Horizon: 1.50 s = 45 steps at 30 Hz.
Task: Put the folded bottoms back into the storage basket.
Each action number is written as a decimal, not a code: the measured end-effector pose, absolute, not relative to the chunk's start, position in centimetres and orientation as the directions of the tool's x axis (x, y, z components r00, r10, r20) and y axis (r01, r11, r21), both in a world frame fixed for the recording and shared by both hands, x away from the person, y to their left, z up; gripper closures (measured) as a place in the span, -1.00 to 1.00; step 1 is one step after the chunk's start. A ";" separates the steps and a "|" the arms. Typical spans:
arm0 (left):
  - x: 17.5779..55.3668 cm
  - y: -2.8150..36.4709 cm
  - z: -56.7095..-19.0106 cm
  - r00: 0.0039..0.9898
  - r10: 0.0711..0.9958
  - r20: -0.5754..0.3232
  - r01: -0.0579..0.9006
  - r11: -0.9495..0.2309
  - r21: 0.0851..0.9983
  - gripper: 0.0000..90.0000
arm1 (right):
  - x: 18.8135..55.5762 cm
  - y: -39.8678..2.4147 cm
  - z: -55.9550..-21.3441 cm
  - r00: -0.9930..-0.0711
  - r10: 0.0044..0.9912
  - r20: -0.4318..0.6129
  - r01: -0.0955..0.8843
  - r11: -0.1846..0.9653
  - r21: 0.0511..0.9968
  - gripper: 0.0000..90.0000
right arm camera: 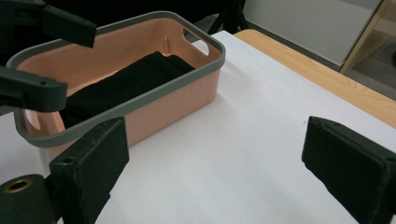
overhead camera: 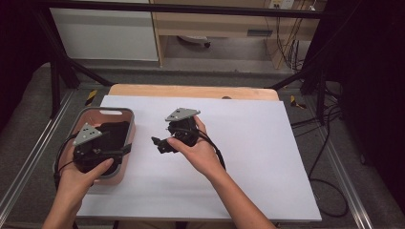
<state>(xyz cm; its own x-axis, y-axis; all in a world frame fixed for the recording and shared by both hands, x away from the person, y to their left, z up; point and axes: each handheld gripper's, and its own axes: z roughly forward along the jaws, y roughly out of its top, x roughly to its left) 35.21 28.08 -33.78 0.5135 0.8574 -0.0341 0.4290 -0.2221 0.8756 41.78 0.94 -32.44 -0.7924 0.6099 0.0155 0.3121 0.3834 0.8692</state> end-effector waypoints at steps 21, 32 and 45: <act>34.1 27.6 -34.8 0.538 0.842 -0.037 0.422 -0.231 0.877 -0.85 | 41.8 -3.4 -31.1 -0.757 0.654 -0.007 0.310 0.367 0.877 -0.80; 34.4 27.8 -35.5 0.534 0.845 -0.044 0.436 -0.230 0.870 -0.85 | 42.2 -5.9 -31.2 -0.734 0.679 0.017 0.333 0.337 0.881 -0.81; 34.4 27.9 -35.8 0.539 0.840 -0.059 0.442 -0.222 0.869 -0.85 | 42.1 -8.7 -30.8 -0.711 0.702 0.036 0.338 0.297 0.893 -0.85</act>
